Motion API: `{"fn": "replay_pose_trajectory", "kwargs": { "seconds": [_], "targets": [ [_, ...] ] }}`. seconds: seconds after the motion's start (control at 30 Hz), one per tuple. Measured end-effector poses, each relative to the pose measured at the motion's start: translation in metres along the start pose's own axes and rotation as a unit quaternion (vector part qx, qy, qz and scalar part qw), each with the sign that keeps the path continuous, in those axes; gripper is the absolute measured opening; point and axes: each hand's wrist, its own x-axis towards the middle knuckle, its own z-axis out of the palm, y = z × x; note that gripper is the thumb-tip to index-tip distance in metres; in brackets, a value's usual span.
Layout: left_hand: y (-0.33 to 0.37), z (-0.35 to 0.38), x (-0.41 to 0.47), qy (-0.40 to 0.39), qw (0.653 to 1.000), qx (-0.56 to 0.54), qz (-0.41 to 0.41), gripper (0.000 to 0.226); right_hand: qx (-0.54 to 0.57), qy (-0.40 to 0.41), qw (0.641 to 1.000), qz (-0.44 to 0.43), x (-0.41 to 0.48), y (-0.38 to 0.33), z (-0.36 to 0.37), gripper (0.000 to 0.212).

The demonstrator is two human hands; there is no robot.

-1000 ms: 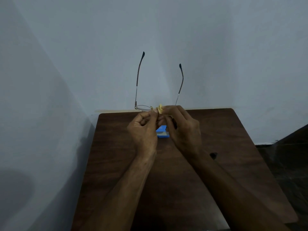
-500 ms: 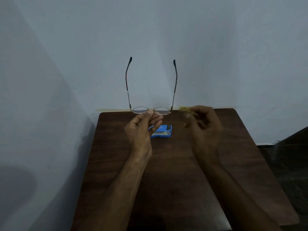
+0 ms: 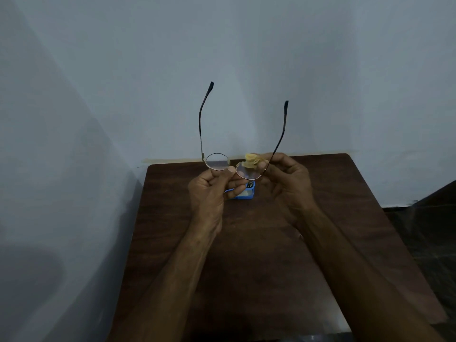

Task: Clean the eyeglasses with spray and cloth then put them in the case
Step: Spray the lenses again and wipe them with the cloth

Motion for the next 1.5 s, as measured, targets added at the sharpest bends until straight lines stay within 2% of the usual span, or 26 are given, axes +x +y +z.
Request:
{"fn": "replay_pose_trajectory", "kwargs": {
  "seconds": [0.2,0.37,0.5,0.6,0.7,0.8,0.87,0.97,1.07,1.2,1.3,1.43,1.5],
  "targets": [
    [-0.004,-0.002,0.002,0.019,1.000,0.013,0.014,0.009,-0.033,0.003,0.999,-0.013,-0.014,0.005,-0.013,0.010],
    [-0.004,-0.002,0.004,-0.028,0.999,0.028,-0.016,0.009,-0.056,0.008,0.998,-0.006,0.005,0.002,-0.014,0.005],
    [-0.006,0.000,0.005,-0.068,0.996,0.062,-0.020,0.009,-0.062,-0.009,0.998,0.006,0.017,0.005,-0.011,0.013],
    [-0.012,0.000,0.007,-0.014,0.997,0.072,-0.002,0.010,-0.086,-0.019,0.996,-0.007,0.016,0.010,-0.012,0.022],
    [-0.022,0.001,0.004,0.035,0.987,0.143,0.064,0.006,-0.086,-0.009,0.996,-0.001,0.009,0.020,-0.019,0.033],
    [-0.030,0.002,-0.001,0.062,0.976,0.183,0.105,0.010,-0.115,-0.020,0.993,-0.012,0.007,0.029,-0.023,0.022],
    [-0.033,0.001,0.000,0.052,0.978,0.176,0.103,0.006,-0.110,-0.024,0.994,-0.005,0.009,0.029,-0.021,0.015],
    [-0.034,-0.003,0.006,0.035,0.968,0.220,0.112,0.006,-0.121,-0.022,0.992,0.004,0.011,0.028,-0.018,0.014],
    [-0.030,-0.005,0.006,0.005,0.972,0.219,0.086,0.008,-0.115,-0.018,0.993,0.012,0.011,0.032,-0.020,0.012],
    [-0.030,-0.006,0.004,-0.013,0.978,0.197,0.064,0.008,-0.073,0.003,0.997,0.036,0.008,0.029,-0.018,0.028],
    [-0.031,-0.005,0.000,-0.026,0.982,0.186,0.031,0.006,-0.045,0.002,0.998,0.052,0.010,0.023,-0.015,0.021],
    [-0.033,-0.003,0.001,-0.019,0.976,0.214,0.044,0.006,-0.079,-0.028,0.995,0.049,0.009,0.020,-0.013,0.025],
    [-0.033,-0.004,0.001,-0.032,0.971,0.229,0.058,0.005,-0.082,-0.009,0.996,0.045,0.010,0.019,-0.012,0.023]
  ]
}}
